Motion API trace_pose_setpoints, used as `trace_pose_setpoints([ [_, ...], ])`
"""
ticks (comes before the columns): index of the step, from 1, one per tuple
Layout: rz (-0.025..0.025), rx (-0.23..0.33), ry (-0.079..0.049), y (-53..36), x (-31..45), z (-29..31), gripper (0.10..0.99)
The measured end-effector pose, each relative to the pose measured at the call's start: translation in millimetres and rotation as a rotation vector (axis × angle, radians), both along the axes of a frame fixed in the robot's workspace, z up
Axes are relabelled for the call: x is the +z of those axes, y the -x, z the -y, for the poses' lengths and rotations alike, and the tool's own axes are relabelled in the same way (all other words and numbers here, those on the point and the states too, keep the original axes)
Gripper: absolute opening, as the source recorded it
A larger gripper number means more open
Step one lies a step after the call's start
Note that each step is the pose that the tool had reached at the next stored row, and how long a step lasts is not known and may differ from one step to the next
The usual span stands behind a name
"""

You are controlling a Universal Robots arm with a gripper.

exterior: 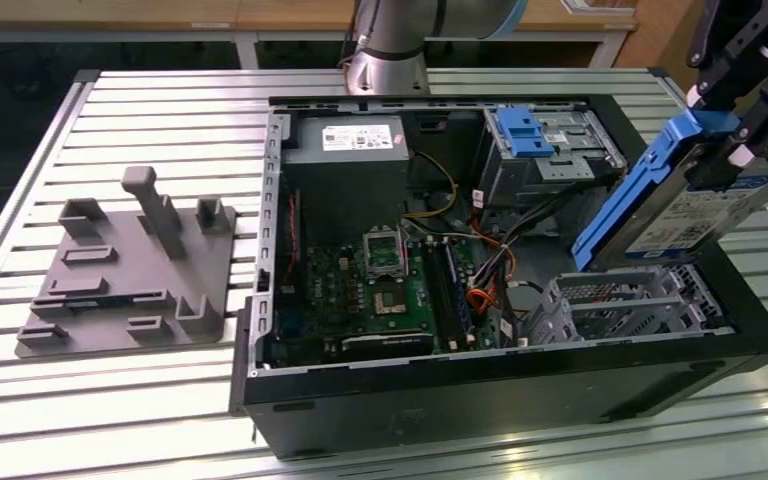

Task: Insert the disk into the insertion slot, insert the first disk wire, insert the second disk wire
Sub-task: 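Insert the disk into the insertion slot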

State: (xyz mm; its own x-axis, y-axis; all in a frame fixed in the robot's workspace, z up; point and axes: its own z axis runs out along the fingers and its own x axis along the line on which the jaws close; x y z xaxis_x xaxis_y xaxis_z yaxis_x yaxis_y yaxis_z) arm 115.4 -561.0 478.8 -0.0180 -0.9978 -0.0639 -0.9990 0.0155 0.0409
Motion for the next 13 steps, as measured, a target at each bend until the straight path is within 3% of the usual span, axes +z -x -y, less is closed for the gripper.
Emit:
trace_pose_setpoints([
  [13,0.0000,0.000,0.000,-0.4,-5.5,0.0,0.365],
])
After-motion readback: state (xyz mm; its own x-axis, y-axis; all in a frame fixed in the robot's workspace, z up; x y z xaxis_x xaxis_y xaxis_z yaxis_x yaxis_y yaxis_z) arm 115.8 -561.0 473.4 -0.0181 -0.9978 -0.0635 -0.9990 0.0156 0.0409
